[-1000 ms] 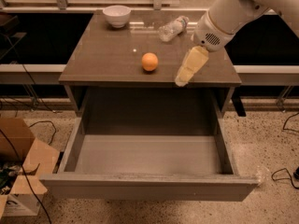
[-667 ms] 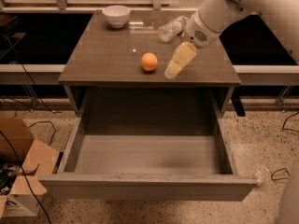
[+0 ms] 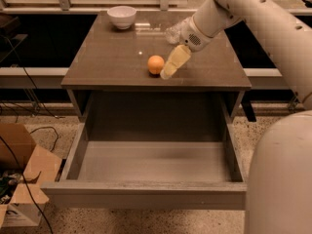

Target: Place orange into top drawer

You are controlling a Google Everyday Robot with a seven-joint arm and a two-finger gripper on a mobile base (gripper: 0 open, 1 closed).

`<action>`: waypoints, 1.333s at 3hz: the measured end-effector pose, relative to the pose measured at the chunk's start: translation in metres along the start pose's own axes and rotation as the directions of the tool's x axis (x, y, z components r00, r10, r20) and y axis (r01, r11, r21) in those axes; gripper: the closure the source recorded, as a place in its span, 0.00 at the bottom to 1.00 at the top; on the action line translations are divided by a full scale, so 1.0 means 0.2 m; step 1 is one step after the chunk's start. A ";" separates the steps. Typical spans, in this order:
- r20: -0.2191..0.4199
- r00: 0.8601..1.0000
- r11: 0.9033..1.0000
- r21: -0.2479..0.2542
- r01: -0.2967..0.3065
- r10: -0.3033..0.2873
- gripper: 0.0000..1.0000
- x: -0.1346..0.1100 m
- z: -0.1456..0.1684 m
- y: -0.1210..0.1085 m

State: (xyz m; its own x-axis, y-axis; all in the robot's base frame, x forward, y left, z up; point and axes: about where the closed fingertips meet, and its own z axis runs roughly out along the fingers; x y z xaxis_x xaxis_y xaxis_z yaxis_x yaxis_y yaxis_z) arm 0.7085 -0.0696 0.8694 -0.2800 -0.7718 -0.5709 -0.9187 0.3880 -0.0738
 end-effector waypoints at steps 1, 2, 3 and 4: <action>-0.002 1.000 0.999 -0.031 -0.023 0.023 0.00 0.01 0.10 -0.02; 0.021 0.999 0.997 -0.070 -0.027 0.029 0.00 -0.05 0.22 -0.01; 0.051 0.999 0.995 -0.101 -0.008 0.013 0.18 -0.16 0.29 0.03; 0.048 0.999 0.993 -0.119 0.014 -0.008 0.42 -0.23 0.35 0.07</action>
Offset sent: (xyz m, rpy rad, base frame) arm 0.0254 0.0569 -0.0358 0.1003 0.0780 0.0429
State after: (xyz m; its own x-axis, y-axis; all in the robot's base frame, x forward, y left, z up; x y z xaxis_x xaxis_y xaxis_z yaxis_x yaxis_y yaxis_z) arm 0.7270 0.0061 0.8374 -0.2585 -0.7497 -0.6092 -0.9492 0.3144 0.0158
